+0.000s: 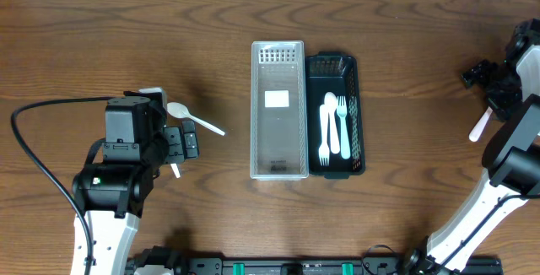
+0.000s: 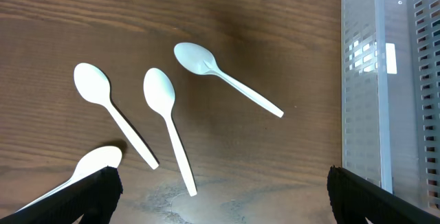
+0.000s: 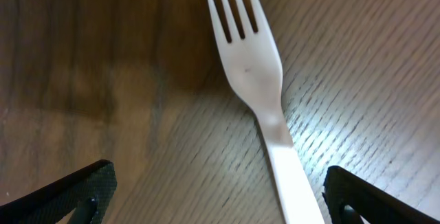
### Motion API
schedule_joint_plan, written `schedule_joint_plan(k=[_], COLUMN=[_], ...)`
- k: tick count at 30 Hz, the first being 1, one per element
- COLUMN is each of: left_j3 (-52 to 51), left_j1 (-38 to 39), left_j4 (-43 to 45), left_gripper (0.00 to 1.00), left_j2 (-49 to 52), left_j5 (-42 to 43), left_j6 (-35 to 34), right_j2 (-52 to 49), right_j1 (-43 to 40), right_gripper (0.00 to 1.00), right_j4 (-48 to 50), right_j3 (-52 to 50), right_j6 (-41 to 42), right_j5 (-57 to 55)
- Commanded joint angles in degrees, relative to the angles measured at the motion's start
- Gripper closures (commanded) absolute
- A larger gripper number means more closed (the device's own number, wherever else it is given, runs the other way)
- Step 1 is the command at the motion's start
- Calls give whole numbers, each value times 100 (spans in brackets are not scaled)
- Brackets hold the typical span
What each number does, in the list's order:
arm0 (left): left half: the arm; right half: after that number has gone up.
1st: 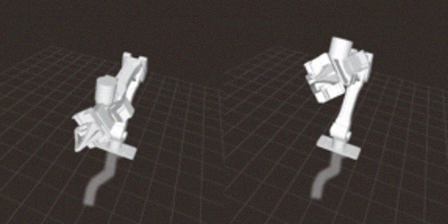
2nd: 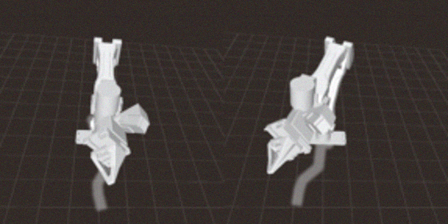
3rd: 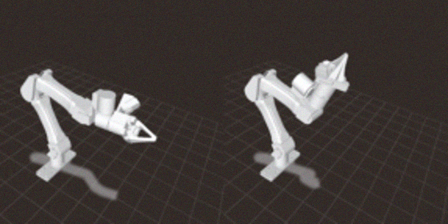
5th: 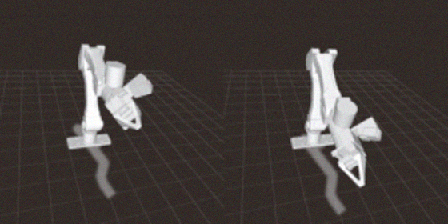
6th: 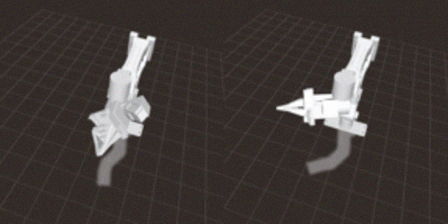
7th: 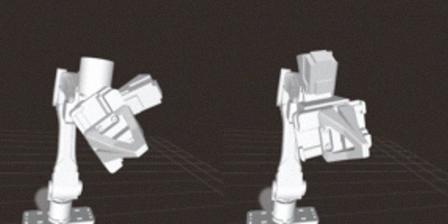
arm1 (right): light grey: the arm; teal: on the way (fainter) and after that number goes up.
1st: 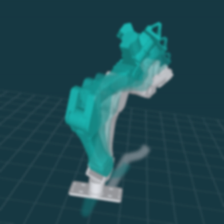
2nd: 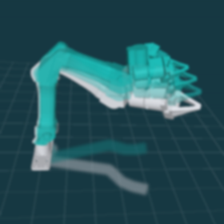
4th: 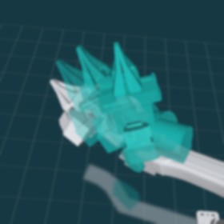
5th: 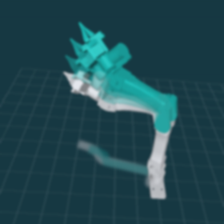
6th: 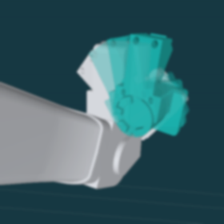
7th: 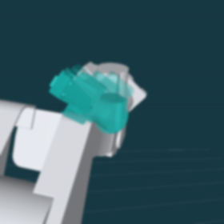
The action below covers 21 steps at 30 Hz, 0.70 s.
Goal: Pack container
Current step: 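Move the right gripper to the far-right white fork and grasp it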
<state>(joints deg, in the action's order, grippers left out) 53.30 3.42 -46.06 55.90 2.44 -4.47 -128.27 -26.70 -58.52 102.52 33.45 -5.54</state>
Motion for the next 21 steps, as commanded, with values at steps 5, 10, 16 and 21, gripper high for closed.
schedule_joint_plan(k=[5,10,16,21], left_j3=[105,105,105,105], left_j1=[-17,-17,-17,-17], left_j4=[0,2,0,2], left_gripper=[2,2,2,2], left_j2=[22,22,22,22], left_j5=[-4,-4,-7,-4], left_j6=[33,33,33,33], right_j2=[-295,-334,-334,-334], right_j1=[-90,-87,-90,-87], right_gripper=[1,1,1,6], right_j4=[129,144,267,435], right_j3=[-28,-33,-87,-393], right_j6=[-398,-400,-442,-439], right_j5=[24,22,20,20])
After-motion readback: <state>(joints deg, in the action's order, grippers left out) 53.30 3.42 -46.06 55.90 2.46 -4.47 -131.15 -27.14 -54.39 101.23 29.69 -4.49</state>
